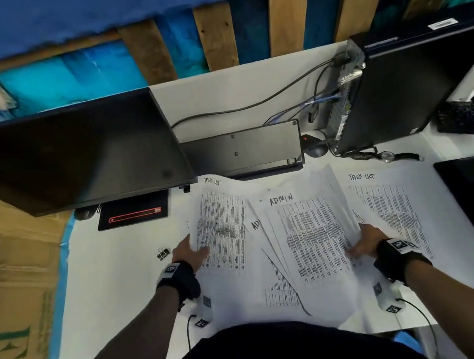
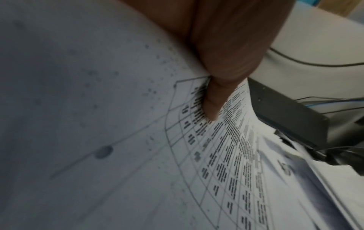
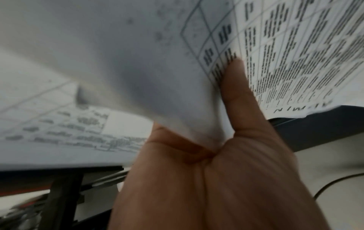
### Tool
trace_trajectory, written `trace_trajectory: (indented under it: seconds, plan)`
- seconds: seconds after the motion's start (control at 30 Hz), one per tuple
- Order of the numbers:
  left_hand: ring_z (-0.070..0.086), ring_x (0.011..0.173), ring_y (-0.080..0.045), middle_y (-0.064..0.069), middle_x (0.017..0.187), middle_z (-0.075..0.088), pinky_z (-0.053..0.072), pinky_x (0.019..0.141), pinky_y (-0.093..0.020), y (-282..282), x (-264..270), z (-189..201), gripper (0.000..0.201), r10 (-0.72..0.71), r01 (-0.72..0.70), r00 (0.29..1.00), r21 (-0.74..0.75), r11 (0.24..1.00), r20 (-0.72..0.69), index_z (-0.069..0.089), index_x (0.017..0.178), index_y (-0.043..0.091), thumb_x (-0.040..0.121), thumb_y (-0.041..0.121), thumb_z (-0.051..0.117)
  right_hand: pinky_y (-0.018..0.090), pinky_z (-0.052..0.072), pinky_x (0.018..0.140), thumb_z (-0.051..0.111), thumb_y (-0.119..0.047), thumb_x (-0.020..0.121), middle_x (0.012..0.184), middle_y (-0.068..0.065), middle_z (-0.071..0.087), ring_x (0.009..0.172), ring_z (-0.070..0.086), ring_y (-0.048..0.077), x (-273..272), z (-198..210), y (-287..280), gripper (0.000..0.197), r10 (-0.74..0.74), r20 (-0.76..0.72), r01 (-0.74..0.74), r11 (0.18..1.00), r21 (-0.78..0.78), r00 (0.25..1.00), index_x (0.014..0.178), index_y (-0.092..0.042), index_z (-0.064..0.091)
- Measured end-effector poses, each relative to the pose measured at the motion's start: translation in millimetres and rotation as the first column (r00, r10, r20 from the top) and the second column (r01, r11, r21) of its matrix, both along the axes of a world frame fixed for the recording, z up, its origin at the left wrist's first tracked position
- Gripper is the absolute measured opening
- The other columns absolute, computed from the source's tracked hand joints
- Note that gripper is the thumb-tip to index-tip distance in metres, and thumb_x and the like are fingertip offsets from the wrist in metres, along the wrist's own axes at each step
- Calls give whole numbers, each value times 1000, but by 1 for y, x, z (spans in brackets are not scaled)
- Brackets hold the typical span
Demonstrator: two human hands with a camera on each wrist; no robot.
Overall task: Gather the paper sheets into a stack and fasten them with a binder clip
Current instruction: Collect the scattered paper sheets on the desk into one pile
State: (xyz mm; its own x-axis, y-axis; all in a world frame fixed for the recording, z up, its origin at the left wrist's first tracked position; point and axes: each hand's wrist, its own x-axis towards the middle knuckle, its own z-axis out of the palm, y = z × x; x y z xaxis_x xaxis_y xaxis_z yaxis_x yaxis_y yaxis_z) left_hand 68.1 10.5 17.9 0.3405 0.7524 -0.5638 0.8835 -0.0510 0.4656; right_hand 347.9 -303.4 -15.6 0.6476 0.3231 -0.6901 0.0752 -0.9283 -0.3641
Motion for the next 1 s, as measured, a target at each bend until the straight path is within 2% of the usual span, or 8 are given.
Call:
trace_trajectory:
  seconds: [0.13, 0.27, 0.47, 0.6, 0.7, 0.8, 0.9, 1.0]
  plan:
    - [54, 124, -30, -10, 138, 56, 43, 106, -43, 16, -9, 18, 75, -25, 21, 991, 32, 999, 133, 44, 141, 12, 78, 42, 72, 35, 58, 70, 86, -10, 56, 82, 11, 70, 71, 65, 26, -19, -12, 9, 41, -67, -73, 69, 997, 31, 995, 90, 0, 66]
    - [65, 101, -23, -5, 112, 68, 53, 93, -40, 17, -7, 58, 49, -18, -12, 937, 84, 996, 348, 56, 127, 14, 83, 26, 72, 32, 54, 70, 82, -3, 59, 82, 9, 65, 80, 61, 29, -48, -8, 23, 27, -192, -97, 200, 977, 79, 977, 76, -5, 60]
    - [58, 117, -23, -5, 129, 62, 44, 105, -43, 15, 11, 84, 67, 91, -80, 841, -42, 996, 534, 48, 135, 12, 78, 32, 77, 35, 58, 69, 79, -5, 62, 82, 15, 71, 72, 65, 29, -69, -13, 35, 17, -257, -178, 281, 950, 132, 950, 73, -2, 66]
    - [54, 118, -20, -1, 131, 57, 39, 109, -41, 3, 25, 73, 77, 150, -93, 851, -135, 986, 503, 47, 136, 9, 73, 37, 80, 39, 59, 73, 78, -10, 67, 82, 16, 70, 70, 63, 27, -74, -19, 34, 24, -295, -167, 323, 930, 178, 941, 85, 2, 69]
    - [59, 118, -27, -6, 130, 60, 45, 104, -38, -15, 33, 51, 79, 93, 5, 925, -258, 966, 368, 51, 133, 7, 68, 38, 84, 30, 53, 69, 67, -39, 85, 95, 12, 68, 80, 63, 25, -78, -16, 31, 46, -369, -252, 438, 840, 321, 894, 112, -2, 62]
    - [56, 121, -29, -8, 133, 58, 45, 102, -36, -42, 35, 20, 61, -38, 98, 978, -292, 951, 205, 52, 132, 6, 79, 25, 77, 40, 42, 100, 53, -65, 82, 133, 12, 55, 121, 53, 33, -81, -8, 35, 81, -412, -358, 537, 740, 405, 838, 141, -11, 40]
    - [26, 145, -28, -10, 159, 21, 25, 118, -42, -66, 38, -3, 91, -174, 177, 984, -325, 929, 40, 19, 151, 11, 83, 45, 68, 39, 44, 99, 78, -46, 72, 132, 7, 56, 120, 55, 29, -89, -3, 43, 89, -366, -433, 548, 711, 442, 824, 142, -10, 37]
    - [12, 149, -27, -10, 162, 6, 18, 120, -42, -75, 47, -8, 97, -263, 256, 965, -266, 929, 12, 7, 153, 14, 84, 55, 61, 31, 54, 77, 84, -8, 66, 115, 15, 69, 94, 67, 26, -97, 4, 52, 59, -303, -443, 487, 779, 395, 844, 118, -1, 59]
